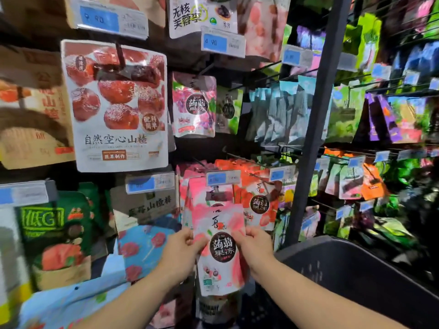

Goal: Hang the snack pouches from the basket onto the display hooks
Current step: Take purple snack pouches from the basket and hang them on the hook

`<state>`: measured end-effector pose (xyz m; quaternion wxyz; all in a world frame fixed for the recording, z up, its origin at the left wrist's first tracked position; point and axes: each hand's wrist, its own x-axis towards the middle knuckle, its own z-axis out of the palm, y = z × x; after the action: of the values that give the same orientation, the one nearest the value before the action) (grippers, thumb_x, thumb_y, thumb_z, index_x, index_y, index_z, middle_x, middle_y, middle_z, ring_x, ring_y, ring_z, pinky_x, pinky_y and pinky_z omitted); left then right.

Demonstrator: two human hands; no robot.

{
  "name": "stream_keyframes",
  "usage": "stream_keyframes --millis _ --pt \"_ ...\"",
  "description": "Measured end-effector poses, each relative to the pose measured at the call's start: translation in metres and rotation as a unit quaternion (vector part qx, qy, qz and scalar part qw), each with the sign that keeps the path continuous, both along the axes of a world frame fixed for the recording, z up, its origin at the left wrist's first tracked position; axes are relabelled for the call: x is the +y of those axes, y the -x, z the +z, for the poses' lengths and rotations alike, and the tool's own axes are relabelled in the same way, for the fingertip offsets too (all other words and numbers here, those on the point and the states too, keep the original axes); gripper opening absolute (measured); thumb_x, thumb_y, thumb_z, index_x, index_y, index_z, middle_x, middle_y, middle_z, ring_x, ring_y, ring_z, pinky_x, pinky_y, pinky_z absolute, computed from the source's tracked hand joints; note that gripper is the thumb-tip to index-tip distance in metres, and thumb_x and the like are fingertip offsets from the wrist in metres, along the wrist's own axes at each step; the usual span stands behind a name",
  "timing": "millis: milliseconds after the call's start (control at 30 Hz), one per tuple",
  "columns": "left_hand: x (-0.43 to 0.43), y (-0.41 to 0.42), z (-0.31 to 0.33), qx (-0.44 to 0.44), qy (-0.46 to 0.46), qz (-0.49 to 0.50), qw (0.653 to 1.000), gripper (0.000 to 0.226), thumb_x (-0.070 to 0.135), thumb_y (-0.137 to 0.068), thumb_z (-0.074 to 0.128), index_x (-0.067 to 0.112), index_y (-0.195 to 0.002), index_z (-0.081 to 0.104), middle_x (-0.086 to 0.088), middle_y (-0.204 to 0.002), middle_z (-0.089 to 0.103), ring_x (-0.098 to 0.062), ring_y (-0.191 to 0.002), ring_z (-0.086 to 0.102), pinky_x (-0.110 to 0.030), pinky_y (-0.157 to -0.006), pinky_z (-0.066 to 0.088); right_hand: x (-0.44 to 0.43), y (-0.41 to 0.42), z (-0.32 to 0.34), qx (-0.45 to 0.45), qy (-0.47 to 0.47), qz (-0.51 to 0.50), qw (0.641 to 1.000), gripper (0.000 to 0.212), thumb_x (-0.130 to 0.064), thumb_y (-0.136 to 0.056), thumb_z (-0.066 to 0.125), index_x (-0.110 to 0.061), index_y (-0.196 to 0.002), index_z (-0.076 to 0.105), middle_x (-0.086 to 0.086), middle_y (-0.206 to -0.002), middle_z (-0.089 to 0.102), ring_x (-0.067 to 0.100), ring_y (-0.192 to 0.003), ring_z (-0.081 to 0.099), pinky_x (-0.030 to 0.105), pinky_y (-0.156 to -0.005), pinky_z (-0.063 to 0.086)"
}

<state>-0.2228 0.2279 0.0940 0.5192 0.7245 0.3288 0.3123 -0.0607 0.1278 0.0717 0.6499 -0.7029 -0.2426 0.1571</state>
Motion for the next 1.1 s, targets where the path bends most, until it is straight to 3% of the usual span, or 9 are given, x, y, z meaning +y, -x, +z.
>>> stream_keyframes --millis 67,167,300,500,733,967,1100 --pt "0.003 -0.005 0.001 -0.005 -0.003 0.018 1.000 0.034 0.023 -0.089 0.075 0.000 -0.070 0.059 -0.002 -0.054 0.055 -0.009 -0.049 0.045 -0.028 -0.057 0.037 0.003 -0.005 -0.001 0.005 0.005 0.000 1.000 0.032 -0.021 -0.080 0.073 -0.016 -0.060 0.048 0.007 -0.062 0.042 0.016 -0.062 0.037 0.033 -0.063 0.028" --pt "0.009 -0.015 0.011 -0.027 -0.027 0.044 0.998 0.034 0.020 -0.094 0.069 -0.008 -0.076 0.065 -0.001 -0.056 0.059 0.001 -0.042 0.046 -0.015 -0.046 0.036 0.011 -0.015 0.009 0.001 0.012 0.011 1.000 0.034 -0.022 -0.084 0.072 -0.015 -0.063 0.048 0.009 -0.064 0.042 0.017 -0.062 0.038 0.034 -0.063 0.028" --pt "0.017 -0.034 0.024 -0.052 -0.060 0.096 0.992 0.041 0.031 -0.090 0.071 -0.002 -0.068 0.061 -0.009 -0.056 0.056 -0.011 -0.052 0.045 -0.029 -0.057 0.037 0.025 -0.029 0.027 0.014 -0.016 -0.007 1.000 0.046 -0.025 -0.086 0.075 -0.019 -0.057 0.039 0.007 -0.061 0.039 0.018 -0.058 0.036 0.033 -0.062 0.030" --pt "0.020 -0.051 0.032 -0.054 -0.039 0.115 0.991 0.038 0.028 -0.091 0.071 0.012 -0.060 0.057 0.010 -0.045 0.048 -0.005 -0.046 0.039 -0.026 -0.053 0.033 0.040 -0.045 0.042 0.017 -0.011 -0.036 0.999 0.043 -0.035 -0.082 0.079 -0.019 -0.055 0.049 0.011 -0.066 0.052 0.021 -0.062 0.048 0.034 -0.063 0.040" --pt "0.029 -0.053 0.026 -0.044 -0.032 0.148 0.988 0.037 0.028 -0.089 0.070 0.012 -0.061 0.052 -0.006 -0.059 0.045 -0.017 -0.056 0.039 -0.029 -0.052 0.030 0.054 -0.048 0.045 0.025 0.000 -0.038 0.999 0.039 -0.030 -0.081 0.081 -0.017 -0.056 0.054 0.013 -0.068 0.060 0.023 -0.062 0.055 0.036 -0.063 0.047" --pt "0.028 -0.061 0.032 -0.033 -0.059 0.140 0.988 0.041 0.026 -0.090 0.070 0.006 -0.059 0.054 -0.006 -0.057 0.050 -0.016 -0.055 0.043 -0.028 -0.052 0.032 0.054 -0.055 0.045 0.039 0.018 -0.043 0.998 0.041 -0.025 -0.081 0.080 -0.017 -0.054 0.050 0.015 -0.070 0.059 0.025 -0.065 0.056 0.041 -0.064 0.050" --pt "0.029 -0.063 0.029 -0.038 -0.044 0.143 0.988 0.044 0.025 -0.090 0.070 0.011 -0.054 0.050 -0.001 -0.053 0.048 -0.015 -0.053 0.042 -0.028 -0.053 0.031 0.054 -0.055 0.050 0.034 0.029 -0.042 0.998 0.028 -0.028 -0.078 0.081 -0.011 -0.067 0.062 0.025 -0.076 0.068 0.026 -0.065 0.060 0.052 -0.069 0.059"
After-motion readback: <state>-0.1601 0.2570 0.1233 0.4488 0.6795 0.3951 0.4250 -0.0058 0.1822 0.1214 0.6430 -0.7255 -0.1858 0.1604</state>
